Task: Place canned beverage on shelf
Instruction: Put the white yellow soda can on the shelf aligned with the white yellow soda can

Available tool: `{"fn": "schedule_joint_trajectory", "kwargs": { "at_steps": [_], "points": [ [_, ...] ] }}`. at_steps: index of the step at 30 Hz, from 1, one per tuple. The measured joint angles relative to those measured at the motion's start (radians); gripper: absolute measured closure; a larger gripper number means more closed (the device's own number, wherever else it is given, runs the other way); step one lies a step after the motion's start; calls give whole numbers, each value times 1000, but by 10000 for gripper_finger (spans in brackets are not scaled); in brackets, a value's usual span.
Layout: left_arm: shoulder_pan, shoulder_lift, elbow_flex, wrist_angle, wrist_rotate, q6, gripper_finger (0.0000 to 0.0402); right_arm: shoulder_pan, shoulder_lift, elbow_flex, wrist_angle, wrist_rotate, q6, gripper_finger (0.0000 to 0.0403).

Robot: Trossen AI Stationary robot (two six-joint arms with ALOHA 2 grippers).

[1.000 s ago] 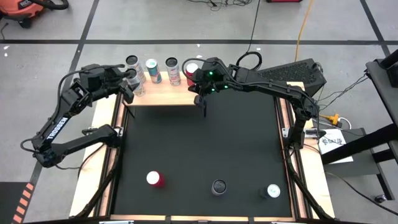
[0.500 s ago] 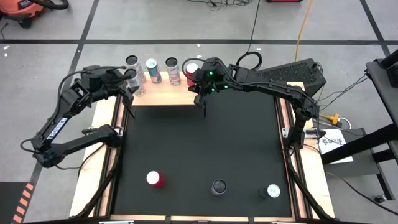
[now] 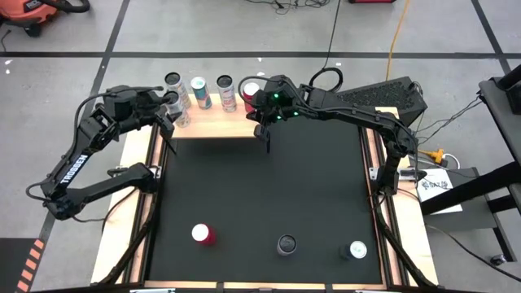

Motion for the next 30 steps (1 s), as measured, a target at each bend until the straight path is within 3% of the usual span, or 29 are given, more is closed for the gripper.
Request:
{"fn": "schedule_joint_trajectory", "kwargs": {
  "at_steps": [17, 30],
  "points": [
    [0, -50, -1, -69, -130, -76, 100, 0, 0, 0, 0, 0, 0, 403],
    [0, -64, -47, -36, -158, -80, 100, 0, 0, 0, 0, 0, 0, 403]
  ]
}}
